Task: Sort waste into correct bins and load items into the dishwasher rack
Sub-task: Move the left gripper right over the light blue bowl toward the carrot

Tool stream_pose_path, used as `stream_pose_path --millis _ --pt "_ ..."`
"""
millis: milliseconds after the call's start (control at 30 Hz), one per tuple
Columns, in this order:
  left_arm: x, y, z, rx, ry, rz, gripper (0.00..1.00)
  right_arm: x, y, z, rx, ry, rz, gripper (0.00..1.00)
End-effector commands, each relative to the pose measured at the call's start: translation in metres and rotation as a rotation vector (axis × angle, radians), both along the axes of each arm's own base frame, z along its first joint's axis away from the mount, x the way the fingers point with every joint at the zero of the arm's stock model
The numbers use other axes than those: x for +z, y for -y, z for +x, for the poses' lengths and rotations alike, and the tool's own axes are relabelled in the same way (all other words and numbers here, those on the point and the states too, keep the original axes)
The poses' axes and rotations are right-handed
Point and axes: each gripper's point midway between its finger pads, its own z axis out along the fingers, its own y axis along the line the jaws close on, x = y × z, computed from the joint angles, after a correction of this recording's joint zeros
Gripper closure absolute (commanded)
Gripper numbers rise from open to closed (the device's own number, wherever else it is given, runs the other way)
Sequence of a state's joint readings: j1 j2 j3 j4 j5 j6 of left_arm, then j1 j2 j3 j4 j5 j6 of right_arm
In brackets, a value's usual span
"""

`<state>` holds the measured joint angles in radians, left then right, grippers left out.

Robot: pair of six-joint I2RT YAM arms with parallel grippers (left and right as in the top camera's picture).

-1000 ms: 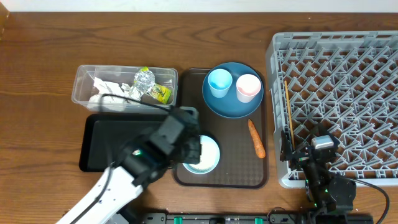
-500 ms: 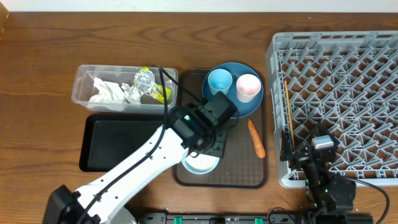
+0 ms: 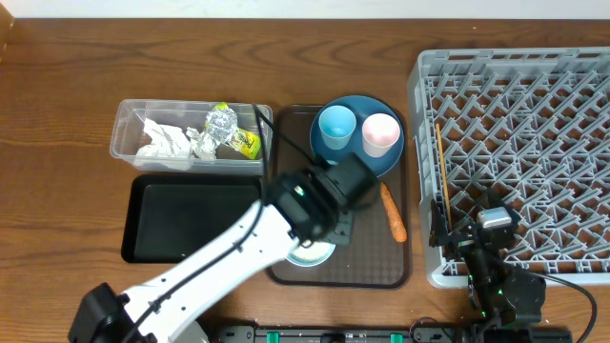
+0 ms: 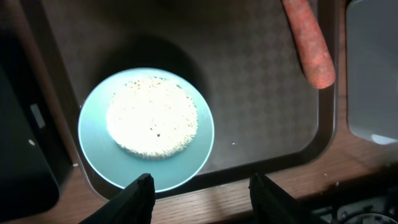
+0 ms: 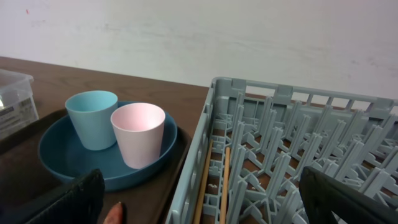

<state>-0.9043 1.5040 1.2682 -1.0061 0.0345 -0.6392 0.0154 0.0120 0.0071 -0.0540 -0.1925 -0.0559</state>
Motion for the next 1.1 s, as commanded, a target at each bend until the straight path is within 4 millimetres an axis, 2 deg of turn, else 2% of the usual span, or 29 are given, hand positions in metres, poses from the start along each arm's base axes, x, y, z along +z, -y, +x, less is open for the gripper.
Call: stream_pose_path --millis 0,167,333,633,933,1067 --pt "-0.005 -0.004 0.003 0.103 0.094 0.082 0.48 0.0 -0.001 0.0 0.004 0.003 -0.009 0.01" --pt "-0.007 0.008 0.001 0.155 0.173 0.097 0.49 0.0 -0.001 0.0 0.003 0.003 -0.009 0.01" --pt "-0.025 0.024 -0.004 0.116 0.162 0.119 0.49 0.0 -0.001 0.0 0.003 0.003 -0.009 0.01" --pt "-0.072 0.024 -0.011 0.094 0.074 0.243 0.49 0.0 -0.001 0.0 0.004 0.003 -0.009 0.01" --pt "-0.087 0.021 -0.012 0.09 0.055 0.287 0.5 0.0 -0.001 0.0 0.004 0.003 -0.009 0.01" --pt "-0.089 0.018 -0.009 0.093 0.074 0.302 0.57 0.0 -0.001 0.0 0.003 0.003 -0.009 0.01"
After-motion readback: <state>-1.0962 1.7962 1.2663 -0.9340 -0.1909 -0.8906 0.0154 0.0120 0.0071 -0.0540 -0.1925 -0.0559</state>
